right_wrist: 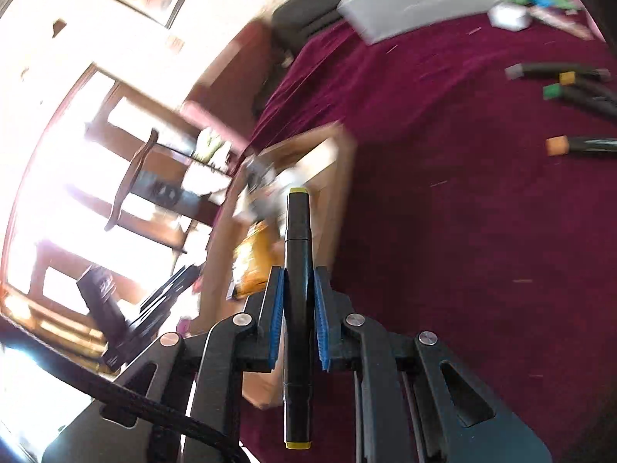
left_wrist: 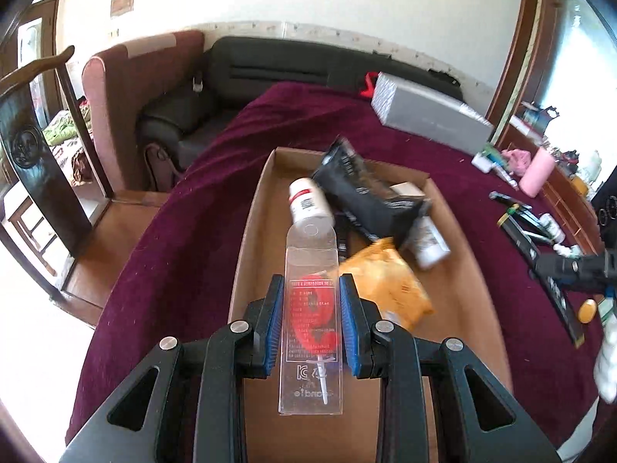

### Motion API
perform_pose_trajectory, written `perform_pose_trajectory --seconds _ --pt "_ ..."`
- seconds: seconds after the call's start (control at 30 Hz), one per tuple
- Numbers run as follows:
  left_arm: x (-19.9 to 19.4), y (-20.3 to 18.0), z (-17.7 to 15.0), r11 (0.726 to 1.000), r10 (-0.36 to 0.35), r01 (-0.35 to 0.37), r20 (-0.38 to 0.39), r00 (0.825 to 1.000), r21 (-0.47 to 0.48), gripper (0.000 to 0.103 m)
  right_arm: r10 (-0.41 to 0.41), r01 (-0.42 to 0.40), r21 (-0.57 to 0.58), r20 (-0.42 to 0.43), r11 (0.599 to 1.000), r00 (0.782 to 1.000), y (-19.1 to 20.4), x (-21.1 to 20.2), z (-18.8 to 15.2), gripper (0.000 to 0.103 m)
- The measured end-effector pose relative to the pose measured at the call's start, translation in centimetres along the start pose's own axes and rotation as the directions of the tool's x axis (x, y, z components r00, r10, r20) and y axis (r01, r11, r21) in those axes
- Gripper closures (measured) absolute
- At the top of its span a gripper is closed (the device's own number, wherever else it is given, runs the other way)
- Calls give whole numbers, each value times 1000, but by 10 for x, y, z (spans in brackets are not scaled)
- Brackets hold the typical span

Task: Organize objects
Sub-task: 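Carry the packet and marker into the cardboard tray and open both grippers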

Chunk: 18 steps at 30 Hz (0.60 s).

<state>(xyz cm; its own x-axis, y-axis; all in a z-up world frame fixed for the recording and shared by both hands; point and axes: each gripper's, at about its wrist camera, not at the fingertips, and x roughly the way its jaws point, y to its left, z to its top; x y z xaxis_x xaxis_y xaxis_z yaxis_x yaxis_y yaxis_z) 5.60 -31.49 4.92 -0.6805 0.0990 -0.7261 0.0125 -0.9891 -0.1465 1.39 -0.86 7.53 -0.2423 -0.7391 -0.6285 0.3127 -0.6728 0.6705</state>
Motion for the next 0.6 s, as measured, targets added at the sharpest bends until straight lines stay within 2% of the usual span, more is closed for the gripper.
perform_pose_trajectory --seconds 0.13,0.2,0.27,0.43,0.53,0.6 --pt "21 0 7 999 19 -18 -34 999 29 80 -3 0 -34 -84 999 996 24 50 1 90" --pt "28 -2 9 997 51 -49 -37 998 53 80 -44 37 -63 -107 997 993 34 71 2 90" --pt "31 -4 9 997 51 -48 -43 998 58 79 -127 115 -111 -101 987 987 43 89 2 90" --pt "28 2 9 1000 20 -19 -47 999 23 79 -255 241 -188 -57 952 965 59 111 -3 90" --pt "26 6 9 1000 -7 7 -48 999 -11 75 -320 310 -227 -6 923 947 65 115 -6 89" --pt "26 8 9 999 -22 21 -50 998 -32 70 -325 317 -219 -4 923 946 61 114 -2 83"
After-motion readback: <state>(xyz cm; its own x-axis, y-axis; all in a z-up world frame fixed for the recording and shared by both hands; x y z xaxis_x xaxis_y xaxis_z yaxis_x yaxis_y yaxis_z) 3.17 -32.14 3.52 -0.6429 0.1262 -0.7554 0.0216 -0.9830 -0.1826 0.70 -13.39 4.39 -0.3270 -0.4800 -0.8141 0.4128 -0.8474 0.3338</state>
